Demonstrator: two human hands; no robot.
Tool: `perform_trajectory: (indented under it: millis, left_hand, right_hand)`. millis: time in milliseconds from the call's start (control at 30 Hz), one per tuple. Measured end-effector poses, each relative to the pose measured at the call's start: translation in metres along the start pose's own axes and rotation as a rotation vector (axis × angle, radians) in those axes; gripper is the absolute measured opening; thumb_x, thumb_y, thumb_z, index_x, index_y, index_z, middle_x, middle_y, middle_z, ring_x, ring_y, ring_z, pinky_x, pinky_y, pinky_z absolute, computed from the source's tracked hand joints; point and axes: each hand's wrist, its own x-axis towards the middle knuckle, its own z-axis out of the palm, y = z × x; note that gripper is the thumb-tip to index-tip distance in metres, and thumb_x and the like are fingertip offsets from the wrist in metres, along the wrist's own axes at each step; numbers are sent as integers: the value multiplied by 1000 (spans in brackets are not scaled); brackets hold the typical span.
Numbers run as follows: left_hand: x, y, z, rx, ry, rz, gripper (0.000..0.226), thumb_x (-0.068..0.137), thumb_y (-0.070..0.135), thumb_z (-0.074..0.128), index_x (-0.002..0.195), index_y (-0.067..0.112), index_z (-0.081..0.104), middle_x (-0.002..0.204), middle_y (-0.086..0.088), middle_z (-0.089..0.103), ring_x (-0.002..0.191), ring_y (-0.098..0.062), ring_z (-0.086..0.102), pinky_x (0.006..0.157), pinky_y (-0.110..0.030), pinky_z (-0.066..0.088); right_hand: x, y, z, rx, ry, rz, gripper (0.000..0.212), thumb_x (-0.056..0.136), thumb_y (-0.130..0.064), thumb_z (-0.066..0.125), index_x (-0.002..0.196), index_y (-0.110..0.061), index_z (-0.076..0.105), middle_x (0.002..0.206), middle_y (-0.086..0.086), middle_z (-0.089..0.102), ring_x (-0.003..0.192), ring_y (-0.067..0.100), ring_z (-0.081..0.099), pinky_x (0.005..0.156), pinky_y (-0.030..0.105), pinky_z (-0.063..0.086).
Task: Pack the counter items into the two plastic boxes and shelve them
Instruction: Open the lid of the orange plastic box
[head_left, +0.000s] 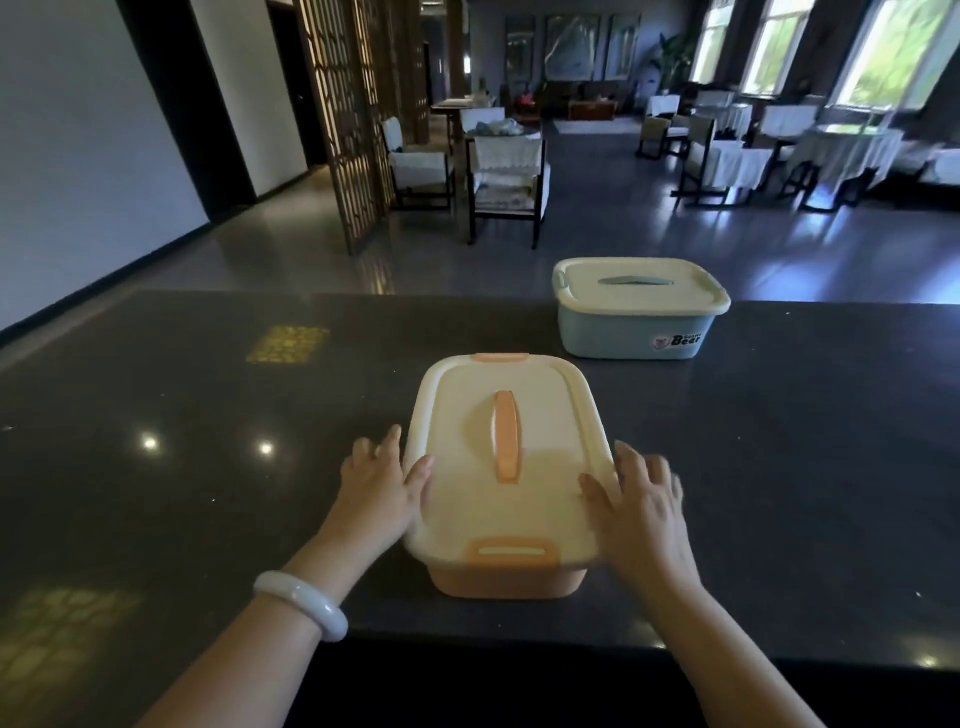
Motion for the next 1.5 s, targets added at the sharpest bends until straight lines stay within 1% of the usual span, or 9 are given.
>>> perform_trajectory:
  millis: [100, 200, 300, 633, 1133, 1267, 1333, 1400, 1500]
  left_hand:
    - [6, 7, -4, 44, 138, 261, 63, 98, 52, 35, 152, 21, 23, 152, -1, 23, 140, -21, 21, 111, -41, 25]
    - [9, 7, 10, 39, 19, 408, 59, 100, 49, 35, 152, 23, 26, 160, 6, 12, 148, -13, 1, 117, -38, 7]
    - [11, 5, 19, -110, 1, 397, 56, 100, 43, 40, 151, 22, 31, 161, 8, 12, 147, -9, -6, 116, -29, -1]
    - [15, 8, 26, -158, 26, 349, 54, 99, 40, 44, 149, 23, 33, 161, 8, 13, 147, -9, -6, 111, -23, -6]
    - [13, 10, 18, -104, -75, 353, 56, 101, 41, 39, 152, 22, 27, 162, 5, 8, 148, -15, -11, 116, -33, -5]
    - [17, 11, 16, 8, -113, 352, 56, 100, 43, 38, 152, 23, 26, 161, 5, 9, 148, -17, -7, 119, -43, 4]
    - [25, 15, 12, 143, -80, 367, 54, 97, 47, 40, 147, 25, 34, 156, 4, 20, 147, -19, 5, 117, -53, 12]
    - [35, 24, 9, 203, -13, 388, 50, 94, 48, 43, 137, 23, 45, 147, 2, 32, 142, -20, 19, 115, -58, 16]
    - [53, 42, 12, 212, -13, 393, 54, 94, 51, 38, 138, 20, 42, 153, -2, 25, 145, -24, 13, 116, -59, 10]
  right_hand:
    - [-21, -12, 1, 32, 37, -244, 50, 85, -52, 58, 130, -30, 55, 123, -14, 48, 108, 5, 35, 97, 35, 38]
    - [-43, -19, 15, 57, -80, -418, 50, 76, -64, 58, 116, -34, 68, 123, -26, 52, 121, -2, 44, 115, 33, 20]
    - [-50, -20, 19, 77, -64, -429, 43, 71, -58, 71, 109, -39, 72, 127, -26, 54, 128, -8, 39, 119, 32, 5]
    - [-50, -24, 15, 172, -141, -383, 19, 71, -43, 78, 90, -42, 74, 109, -43, 58, 125, -19, 37, 118, 35, -3]
    - [-55, -22, 8, 286, -221, -449, 25, 72, -37, 79, 95, -39, 73, 106, -34, 65, 117, -11, 52, 116, 28, 3]
    - [-47, -27, -5, 328, -312, -308, 24, 75, -49, 68, 97, -42, 74, 104, -33, 66, 114, -10, 52, 111, 21, 23]
    - [-39, -29, -14, 400, -355, -225, 18, 80, -46, 68, 96, -41, 75, 99, -27, 70, 104, -8, 59, 94, 13, 41]
    - [-23, -34, -21, 388, -329, -186, 13, 84, -37, 70, 96, -40, 75, 95, -24, 71, 96, -7, 63, 80, 11, 46]
    - [14, -41, -23, 252, -274, -165, 15, 85, -38, 69, 98, -45, 72, 95, -27, 68, 97, 0, 60, 84, 24, 45]
